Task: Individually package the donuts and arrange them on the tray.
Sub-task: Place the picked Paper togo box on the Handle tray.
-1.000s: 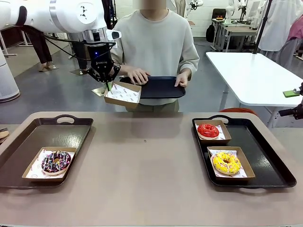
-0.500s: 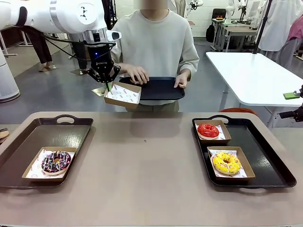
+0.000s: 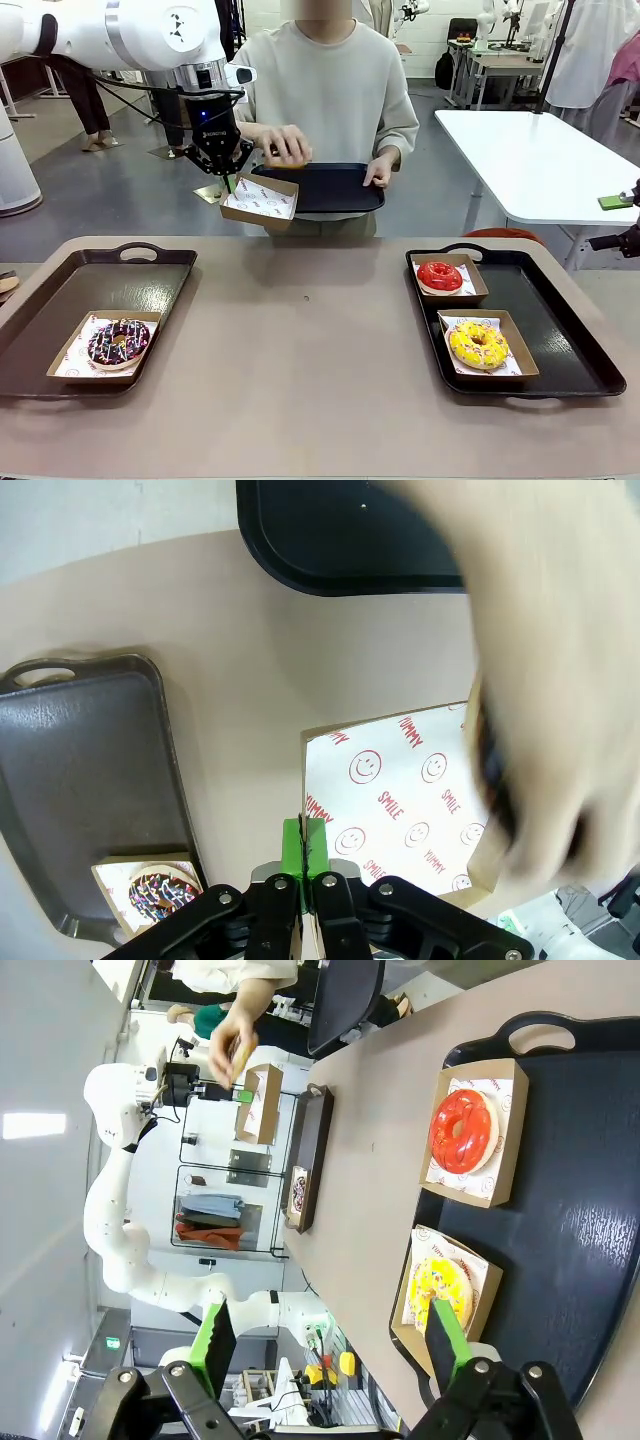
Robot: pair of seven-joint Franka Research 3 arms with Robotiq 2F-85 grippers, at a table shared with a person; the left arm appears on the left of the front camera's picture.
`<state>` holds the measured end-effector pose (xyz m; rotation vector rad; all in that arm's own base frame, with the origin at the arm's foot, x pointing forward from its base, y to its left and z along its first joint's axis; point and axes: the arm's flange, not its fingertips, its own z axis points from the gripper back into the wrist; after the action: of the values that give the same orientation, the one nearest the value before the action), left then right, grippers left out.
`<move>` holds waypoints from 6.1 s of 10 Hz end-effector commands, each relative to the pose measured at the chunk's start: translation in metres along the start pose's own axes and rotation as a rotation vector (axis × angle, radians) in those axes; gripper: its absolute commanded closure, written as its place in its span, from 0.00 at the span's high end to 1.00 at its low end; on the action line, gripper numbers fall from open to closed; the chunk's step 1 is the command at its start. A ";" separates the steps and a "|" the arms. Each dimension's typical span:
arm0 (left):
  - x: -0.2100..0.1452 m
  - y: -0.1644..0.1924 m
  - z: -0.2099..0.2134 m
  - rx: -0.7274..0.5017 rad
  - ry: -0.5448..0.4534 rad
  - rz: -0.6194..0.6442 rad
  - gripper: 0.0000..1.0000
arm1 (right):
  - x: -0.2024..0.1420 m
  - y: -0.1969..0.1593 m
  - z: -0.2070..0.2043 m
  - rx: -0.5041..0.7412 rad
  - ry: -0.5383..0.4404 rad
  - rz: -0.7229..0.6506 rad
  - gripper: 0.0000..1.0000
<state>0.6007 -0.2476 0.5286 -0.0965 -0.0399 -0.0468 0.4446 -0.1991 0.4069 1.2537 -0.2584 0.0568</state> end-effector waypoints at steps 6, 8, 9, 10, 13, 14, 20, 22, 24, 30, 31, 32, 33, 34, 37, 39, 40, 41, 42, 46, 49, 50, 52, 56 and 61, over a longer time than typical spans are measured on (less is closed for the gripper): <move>-0.001 0.001 -0.001 0.010 0.000 -0.007 0.00 | 0.000 0.001 0.000 0.008 0.005 0.008 1.00; -0.001 0.001 -0.001 0.010 0.000 -0.007 0.00 | 0.000 0.001 0.000 0.008 0.005 0.008 1.00; -0.001 0.001 -0.001 0.010 0.000 -0.007 0.00 | 0.000 0.001 0.000 0.008 0.005 0.008 1.00; -0.001 0.001 -0.001 0.010 0.000 -0.007 0.00 | 0.000 0.001 0.000 0.008 0.005 0.008 1.00; -0.001 0.001 -0.001 0.010 0.000 -0.007 0.00 | 0.000 0.001 0.000 0.008 0.005 0.008 1.00; -0.001 0.001 -0.001 0.010 0.000 -0.007 0.00 | 0.000 0.001 0.000 0.008 0.005 0.008 1.00; -0.045 0.064 0.037 -0.024 0.019 -0.067 0.01 | 0.000 0.001 0.000 0.008 0.005 0.008 1.00; -0.070 0.123 0.043 -0.011 0.008 -0.057 0.01 | 0.000 0.001 0.000 0.008 0.005 0.008 1.00; -0.083 0.177 0.038 -0.012 0.006 -0.029 0.01 | 0.000 0.001 0.000 0.008 0.005 0.008 1.00; -0.079 0.273 -0.052 -0.016 -0.008 0.008 0.01 | 0.000 0.001 0.000 0.008 0.005 0.008 1.00; -0.072 0.271 -0.062 -0.016 0.002 0.002 0.01 | 0.000 0.001 0.000 0.008 0.005 0.008 1.00; -0.070 0.266 -0.067 -0.011 0.008 0.016 0.01 | 0.000 0.001 0.000 0.008 0.005 0.008 1.00; -0.067 0.256 -0.056 -0.011 -0.005 0.073 0.01 | 0.000 0.001 0.000 0.008 0.005 0.008 1.00; -0.075 0.272 -0.072 0.012 0.019 0.026 0.01 | 0.000 0.001 0.000 0.008 0.005 0.008 1.00; -0.075 0.272 -0.072 0.012 0.019 0.026 0.01 | 0.000 0.001 0.000 0.008 0.005 0.008 1.00; -0.075 0.272 -0.072 0.012 0.019 0.026 0.01 | 0.000 0.001 0.000 0.008 0.005 0.008 1.00; -0.071 0.269 -0.073 0.012 0.019 0.037 0.01 | 0.000 0.001 0.000 0.008 0.005 0.008 1.00; -0.063 0.269 -0.083 -0.027 0.022 0.049 0.01 | 0.000 0.001 0.000 0.008 0.005 0.008 1.00; -0.057 0.270 -0.088 -0.070 -0.017 0.087 0.01 | 0.000 0.001 0.000 0.008 0.005 0.008 1.00; -0.044 0.261 -0.103 -0.025 -0.001 0.100 0.01 | 0.000 0.001 0.000 0.008 0.005 0.008 1.00; -0.042 0.265 -0.119 -0.019 0.021 0.104 0.01 | 0.000 0.001 0.000 0.008 0.005 0.008 1.00; -0.039 0.264 -0.121 -0.008 0.024 0.099 0.01 | 0.000 0.001 0.000 0.008 0.005 0.008 1.00; -0.035 0.261 -0.126 0.022 0.031 0.094 0.01 | 0.000 0.001 0.000 0.008 0.005 0.008 1.00; -0.025 0.252 -0.130 0.058 0.043 0.073 0.01 | 0.000 0.001 0.000 0.008 0.005 0.008 1.00; -0.016 0.249 -0.139 0.056 0.059 0.071 0.01 | 0.000 0.001 0.000 0.008 0.005 0.008 1.00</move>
<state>0.5965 -0.0103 0.3640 -0.0598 0.0130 0.0110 0.4455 -0.1992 0.4076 1.2528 -0.2586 0.0590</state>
